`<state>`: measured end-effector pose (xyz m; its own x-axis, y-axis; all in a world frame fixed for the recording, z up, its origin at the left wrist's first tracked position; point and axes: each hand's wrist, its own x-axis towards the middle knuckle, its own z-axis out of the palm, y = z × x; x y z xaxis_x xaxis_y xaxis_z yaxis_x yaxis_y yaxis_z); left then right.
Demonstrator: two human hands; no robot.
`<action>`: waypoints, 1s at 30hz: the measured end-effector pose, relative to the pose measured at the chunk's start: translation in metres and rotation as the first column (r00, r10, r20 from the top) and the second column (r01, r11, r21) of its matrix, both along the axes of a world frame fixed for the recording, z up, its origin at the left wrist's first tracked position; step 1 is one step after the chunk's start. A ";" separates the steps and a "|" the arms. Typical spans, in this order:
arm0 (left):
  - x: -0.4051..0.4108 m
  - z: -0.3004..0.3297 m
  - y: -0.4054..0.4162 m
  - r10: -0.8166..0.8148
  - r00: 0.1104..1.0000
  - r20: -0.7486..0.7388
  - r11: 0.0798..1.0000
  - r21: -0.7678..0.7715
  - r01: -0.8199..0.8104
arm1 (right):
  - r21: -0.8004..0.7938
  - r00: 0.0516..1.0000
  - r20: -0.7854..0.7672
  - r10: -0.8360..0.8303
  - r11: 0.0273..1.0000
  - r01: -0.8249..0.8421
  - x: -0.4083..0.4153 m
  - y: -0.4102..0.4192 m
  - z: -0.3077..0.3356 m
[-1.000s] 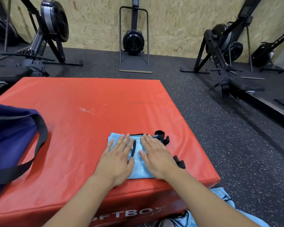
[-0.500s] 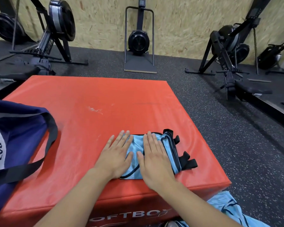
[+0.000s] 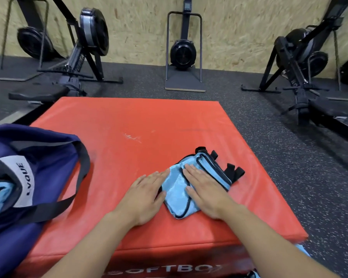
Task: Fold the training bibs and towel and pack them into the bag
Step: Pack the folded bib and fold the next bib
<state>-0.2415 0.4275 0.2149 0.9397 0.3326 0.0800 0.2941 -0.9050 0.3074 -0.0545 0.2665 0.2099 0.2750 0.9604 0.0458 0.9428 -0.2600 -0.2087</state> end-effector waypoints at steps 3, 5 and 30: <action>-0.019 -0.001 -0.002 -0.043 0.999 -0.009 0.997 0.067 0.044 | 0.013 0.998 -0.025 0.050 0.999 -0.050 0.001 0.000 0.007; -0.029 -0.003 -0.001 -0.057 0.998 -0.035 0.992 0.107 0.061 | 0.019 0.998 -0.017 0.055 0.998 -0.055 -0.003 -0.008 0.012; -0.143 0.008 -0.085 -0.077 0.997 -0.012 0.967 0.241 0.077 | -0.007 0.979 0.107 0.172 0.985 -0.172 -0.097 -0.151 0.014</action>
<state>-0.3841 0.3421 0.2232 0.9619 0.2306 0.1470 0.2213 -0.9722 0.0769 -0.1511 0.1156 0.2242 0.0990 0.9928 0.0678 0.9903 -0.0916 -0.1046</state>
